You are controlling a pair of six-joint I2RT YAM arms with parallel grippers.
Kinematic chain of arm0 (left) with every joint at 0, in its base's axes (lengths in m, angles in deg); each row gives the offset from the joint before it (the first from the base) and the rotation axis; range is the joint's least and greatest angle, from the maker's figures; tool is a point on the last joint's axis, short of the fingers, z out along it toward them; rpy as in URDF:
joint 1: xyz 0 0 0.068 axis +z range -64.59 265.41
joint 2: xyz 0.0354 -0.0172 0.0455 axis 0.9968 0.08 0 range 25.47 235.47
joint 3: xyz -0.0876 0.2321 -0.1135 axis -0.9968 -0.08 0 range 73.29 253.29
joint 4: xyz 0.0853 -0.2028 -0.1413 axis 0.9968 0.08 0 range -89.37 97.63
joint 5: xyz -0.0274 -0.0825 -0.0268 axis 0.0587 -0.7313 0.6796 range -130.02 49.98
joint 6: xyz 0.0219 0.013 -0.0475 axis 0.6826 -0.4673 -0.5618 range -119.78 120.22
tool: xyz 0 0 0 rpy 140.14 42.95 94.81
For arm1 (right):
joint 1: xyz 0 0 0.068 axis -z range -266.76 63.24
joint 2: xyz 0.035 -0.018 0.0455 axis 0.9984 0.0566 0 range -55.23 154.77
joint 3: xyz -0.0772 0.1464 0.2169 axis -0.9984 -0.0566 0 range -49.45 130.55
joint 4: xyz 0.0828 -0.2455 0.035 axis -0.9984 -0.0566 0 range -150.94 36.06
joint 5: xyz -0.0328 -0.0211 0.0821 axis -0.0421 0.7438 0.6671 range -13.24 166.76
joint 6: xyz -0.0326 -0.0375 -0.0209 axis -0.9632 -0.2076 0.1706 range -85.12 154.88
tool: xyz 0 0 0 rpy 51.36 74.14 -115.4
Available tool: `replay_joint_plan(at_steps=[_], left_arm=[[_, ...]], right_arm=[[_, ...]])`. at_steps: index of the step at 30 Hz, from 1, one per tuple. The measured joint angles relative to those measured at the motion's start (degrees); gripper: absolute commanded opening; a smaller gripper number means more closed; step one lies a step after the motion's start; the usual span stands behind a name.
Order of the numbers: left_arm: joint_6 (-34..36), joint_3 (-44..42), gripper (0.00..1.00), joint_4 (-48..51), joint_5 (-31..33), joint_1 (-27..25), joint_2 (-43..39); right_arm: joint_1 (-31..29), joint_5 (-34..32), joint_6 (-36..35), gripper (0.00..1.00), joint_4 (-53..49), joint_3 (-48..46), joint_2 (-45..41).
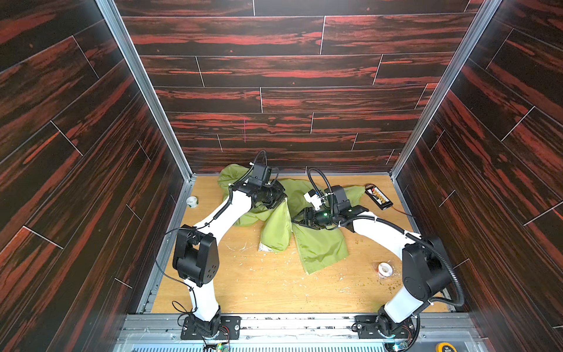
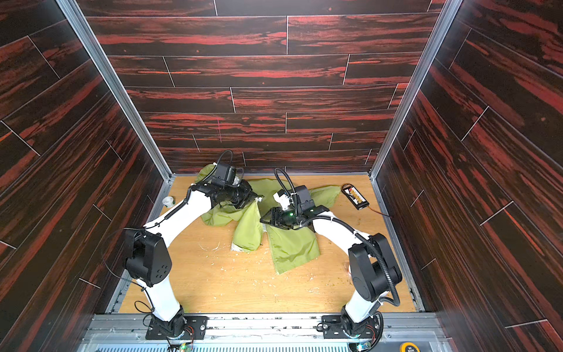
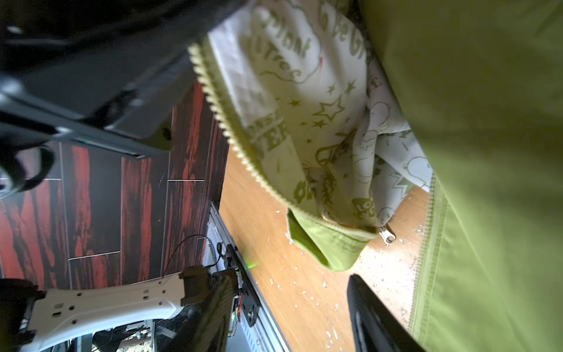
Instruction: Zip up the jacket
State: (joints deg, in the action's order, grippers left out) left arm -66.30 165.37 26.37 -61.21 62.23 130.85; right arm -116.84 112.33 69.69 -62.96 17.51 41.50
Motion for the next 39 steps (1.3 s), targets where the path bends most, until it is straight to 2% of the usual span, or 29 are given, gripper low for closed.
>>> replay_joint_plan(at_steps=[7,18,24,28,34,39], left_arm=[[0.0,0.0,0.00,0.3,-1.6,0.6,0.0],[0.0,0.3,0.00,2.2,-4.5,2.7,0.0],[0.0,0.8,0.00,3.1,-5.7,4.5,0.0],[-0.4,0.9,0.00,3.1,-6.3,5.8,0.0],[-1.2,0.9,0.00,2.7,-7.0,7.0,0.0],[-1.8,0.9,0.00,1.7,-7.1,7.1,0.0]], right_arm=[[0.0,0.7,-3.3,0.63,3.6,0.1,3.7],[-0.3,5.0,-5.6,0.54,7.0,5.2,12.3],[-2.7,7.7,-5.4,0.40,8.9,6.5,13.8],[-4.3,8.9,-4.5,0.31,11.7,4.2,13.7],[-4.6,9.1,-1.2,0.01,12.8,-2.2,13.6],[-4.8,9.0,1.1,0.00,12.9,-2.5,11.6]])
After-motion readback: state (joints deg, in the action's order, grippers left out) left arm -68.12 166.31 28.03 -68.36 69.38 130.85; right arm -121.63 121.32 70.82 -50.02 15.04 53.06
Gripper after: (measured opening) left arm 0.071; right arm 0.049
